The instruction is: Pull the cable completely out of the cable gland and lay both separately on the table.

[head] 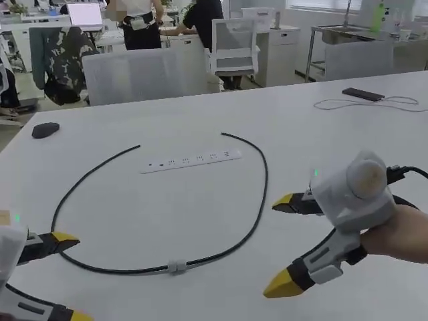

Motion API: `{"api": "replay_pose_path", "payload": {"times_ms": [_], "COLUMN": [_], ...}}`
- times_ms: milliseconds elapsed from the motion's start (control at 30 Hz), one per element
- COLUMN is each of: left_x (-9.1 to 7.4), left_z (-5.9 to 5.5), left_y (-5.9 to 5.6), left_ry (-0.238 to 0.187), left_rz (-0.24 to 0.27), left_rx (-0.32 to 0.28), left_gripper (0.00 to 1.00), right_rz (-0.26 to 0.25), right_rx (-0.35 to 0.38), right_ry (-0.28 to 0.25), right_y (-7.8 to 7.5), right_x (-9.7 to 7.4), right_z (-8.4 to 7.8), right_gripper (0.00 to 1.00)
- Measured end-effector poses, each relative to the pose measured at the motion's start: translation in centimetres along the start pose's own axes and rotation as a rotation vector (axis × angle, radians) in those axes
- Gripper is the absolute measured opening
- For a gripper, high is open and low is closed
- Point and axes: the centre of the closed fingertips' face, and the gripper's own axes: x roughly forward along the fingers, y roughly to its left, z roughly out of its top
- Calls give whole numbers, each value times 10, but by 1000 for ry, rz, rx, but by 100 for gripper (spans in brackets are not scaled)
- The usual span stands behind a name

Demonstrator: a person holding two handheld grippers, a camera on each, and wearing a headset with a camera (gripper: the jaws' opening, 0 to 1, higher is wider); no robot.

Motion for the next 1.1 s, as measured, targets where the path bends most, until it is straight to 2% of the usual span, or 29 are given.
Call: {"api": "replay_pose_path", "payload": {"times_ms": [33, 133, 367, 633, 700, 900, 1000, 1100], "left_x": [0, -1, 2, 2, 2, 6, 6, 6], "left_z": [2, 2, -4, -2, -3, -9, -10, -8], "left_y": [2, 2, 0, 2, 2, 2, 4, 12], "left_ry": [-9, -12, 2, -4, -4, 17, 20, 10], "left_rz": [7, 3, -5, 1, 0, -6, 3, 30], "left_rx": [11, 0, 13, 17, 16, 28, 25, 27], "left_gripper": [99, 99, 99, 99, 99, 99, 99, 99], "right_rz": [-8, -3, -5, 10, -11, 2, 7, 23], "right_rx": [-3, 14, 5, 10, -13, -17, -24, -23], "right_ry": [-20, -26, 3, 22, 29, 26, 27, 30], "right_y": [-1, -1, -2, -2, -6, -6, -7, -6], "right_x": [-1, -1, 1, 6, 8, 15, 18, 23], "right_z": [3, 4, -3, -6, -5, 3, 4, 4], "right_gripper": [99, 99, 99, 99, 99, 99, 99, 99]}}
